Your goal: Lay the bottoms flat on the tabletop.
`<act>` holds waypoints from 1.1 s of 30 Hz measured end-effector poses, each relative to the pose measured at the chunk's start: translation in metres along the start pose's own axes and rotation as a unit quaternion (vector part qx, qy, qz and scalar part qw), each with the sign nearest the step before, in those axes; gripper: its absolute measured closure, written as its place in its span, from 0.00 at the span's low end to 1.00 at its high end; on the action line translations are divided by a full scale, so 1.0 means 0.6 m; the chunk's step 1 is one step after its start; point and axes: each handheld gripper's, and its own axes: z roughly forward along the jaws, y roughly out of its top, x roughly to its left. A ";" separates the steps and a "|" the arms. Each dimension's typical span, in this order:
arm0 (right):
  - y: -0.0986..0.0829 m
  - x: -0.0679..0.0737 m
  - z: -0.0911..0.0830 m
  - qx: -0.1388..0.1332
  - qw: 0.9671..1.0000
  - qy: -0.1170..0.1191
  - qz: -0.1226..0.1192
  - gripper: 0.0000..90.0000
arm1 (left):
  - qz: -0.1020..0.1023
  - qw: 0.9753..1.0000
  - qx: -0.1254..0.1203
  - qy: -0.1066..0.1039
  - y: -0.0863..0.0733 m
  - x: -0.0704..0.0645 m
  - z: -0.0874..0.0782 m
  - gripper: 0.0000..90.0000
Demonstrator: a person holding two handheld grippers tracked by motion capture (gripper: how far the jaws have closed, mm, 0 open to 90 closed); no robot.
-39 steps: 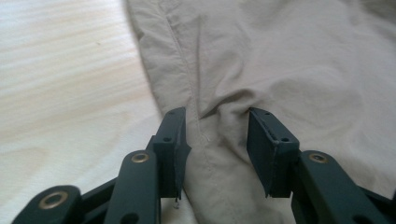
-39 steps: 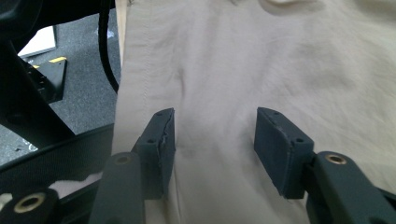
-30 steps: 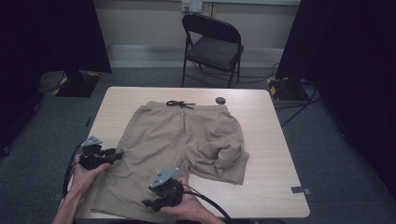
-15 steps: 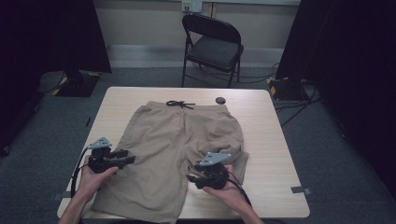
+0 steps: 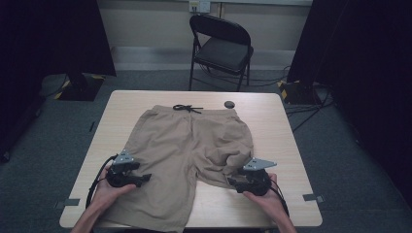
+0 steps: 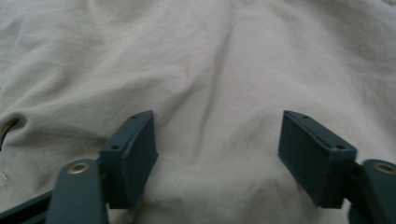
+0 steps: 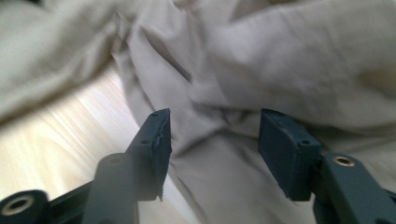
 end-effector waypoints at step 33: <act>0.069 -0.054 -0.028 -0.094 0.995 -0.002 0.036 0.98 | 0.029 0.999 0.002 0.040 -0.009 0.006 0.000 0.16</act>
